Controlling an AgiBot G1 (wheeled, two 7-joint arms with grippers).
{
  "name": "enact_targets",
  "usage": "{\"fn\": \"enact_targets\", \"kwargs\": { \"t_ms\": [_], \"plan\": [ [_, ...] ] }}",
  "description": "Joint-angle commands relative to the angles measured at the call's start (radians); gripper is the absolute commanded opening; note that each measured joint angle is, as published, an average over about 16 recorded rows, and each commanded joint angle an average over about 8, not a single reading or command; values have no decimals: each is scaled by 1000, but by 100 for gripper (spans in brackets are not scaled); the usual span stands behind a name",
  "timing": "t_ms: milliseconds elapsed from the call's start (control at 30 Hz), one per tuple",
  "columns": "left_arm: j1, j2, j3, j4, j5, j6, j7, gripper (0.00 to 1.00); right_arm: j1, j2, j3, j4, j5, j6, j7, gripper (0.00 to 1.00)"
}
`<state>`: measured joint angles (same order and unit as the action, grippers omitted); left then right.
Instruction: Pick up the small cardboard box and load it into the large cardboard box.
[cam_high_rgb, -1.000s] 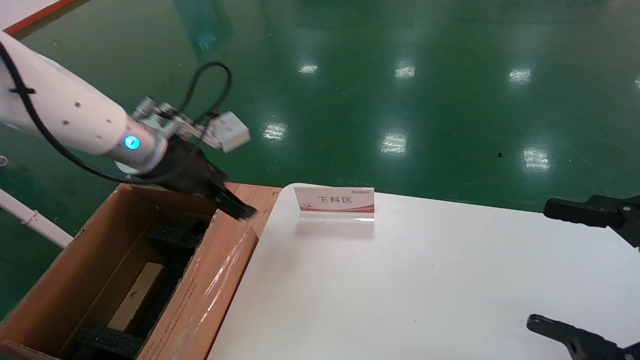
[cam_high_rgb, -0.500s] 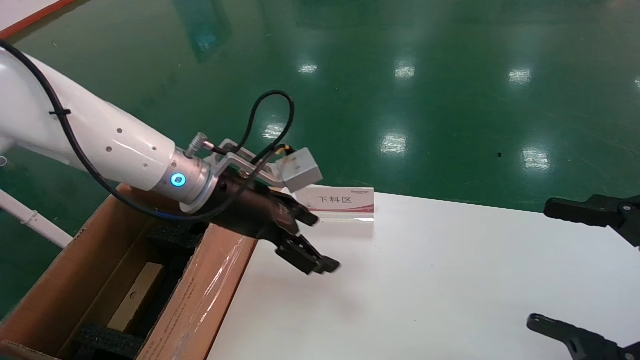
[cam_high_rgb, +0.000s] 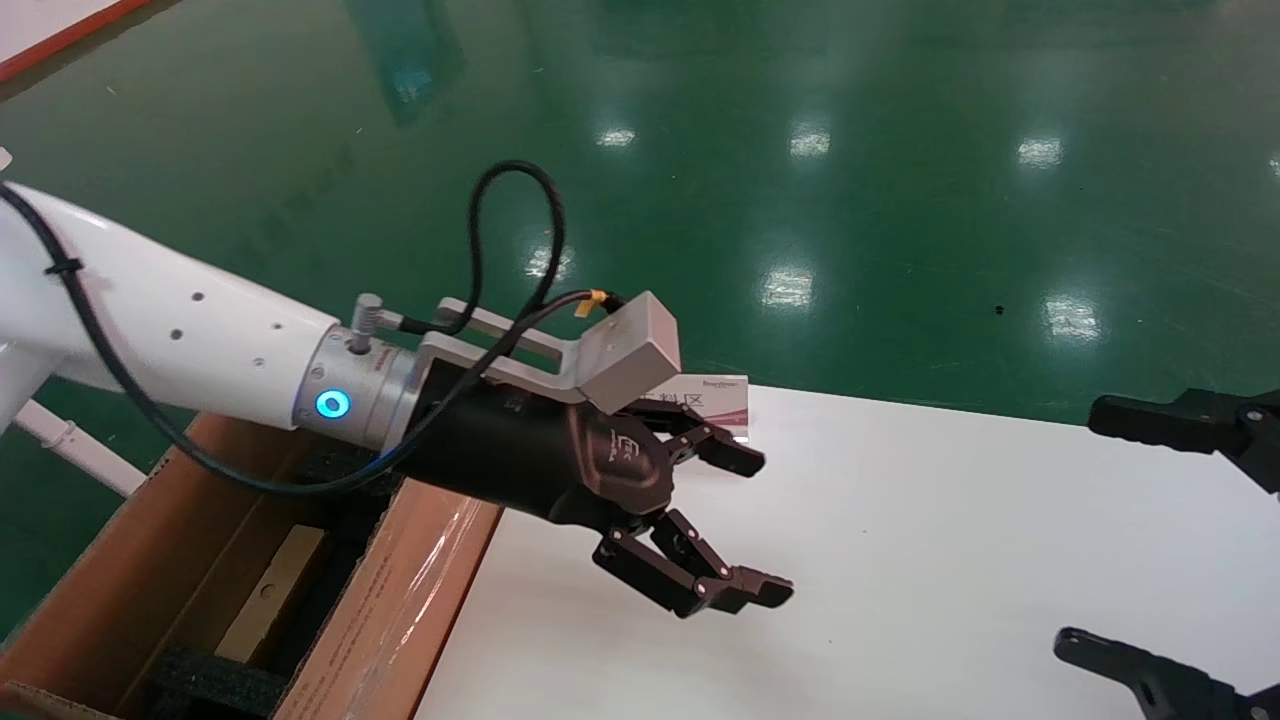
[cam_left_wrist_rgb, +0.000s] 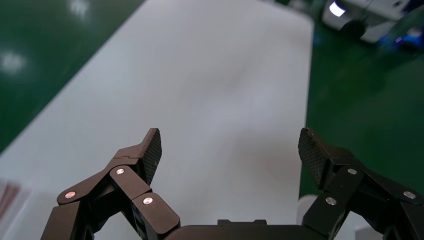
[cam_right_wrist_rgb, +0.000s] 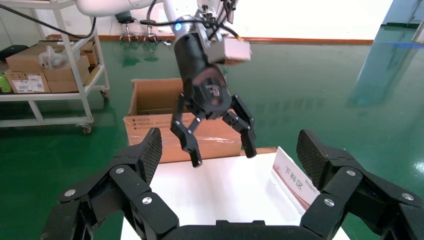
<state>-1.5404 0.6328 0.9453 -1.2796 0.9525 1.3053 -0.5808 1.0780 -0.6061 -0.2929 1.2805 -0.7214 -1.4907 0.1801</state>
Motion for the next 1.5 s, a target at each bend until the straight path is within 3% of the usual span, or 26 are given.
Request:
{"fn": "enact_targets", "kwargs": {
  "t_ms": [33, 467, 600, 1000, 1500],
  "plan": [
    [50, -2, -72, 0, -24, 21, 43, 100, 0, 0, 1, 0, -1, 0, 0, 100],
    [379, -18, -542, -4, -181, 155, 320, 100, -1, -2, 6, 2, -4, -2, 3, 100],
    [448, -21, -640, -4, -213, 183, 378, 100, -2, -3, 7, 2, -5, -3, 4, 100],
    [502, -22, -730, -4, -234, 200, 404, 100, -3, -4, 11, 3, -8, -4, 6, 100],
    [492, -22, -713, -4, -231, 197, 401, 100, -3, -5, 12, 3, -9, -5, 7, 100]
  ]
}}
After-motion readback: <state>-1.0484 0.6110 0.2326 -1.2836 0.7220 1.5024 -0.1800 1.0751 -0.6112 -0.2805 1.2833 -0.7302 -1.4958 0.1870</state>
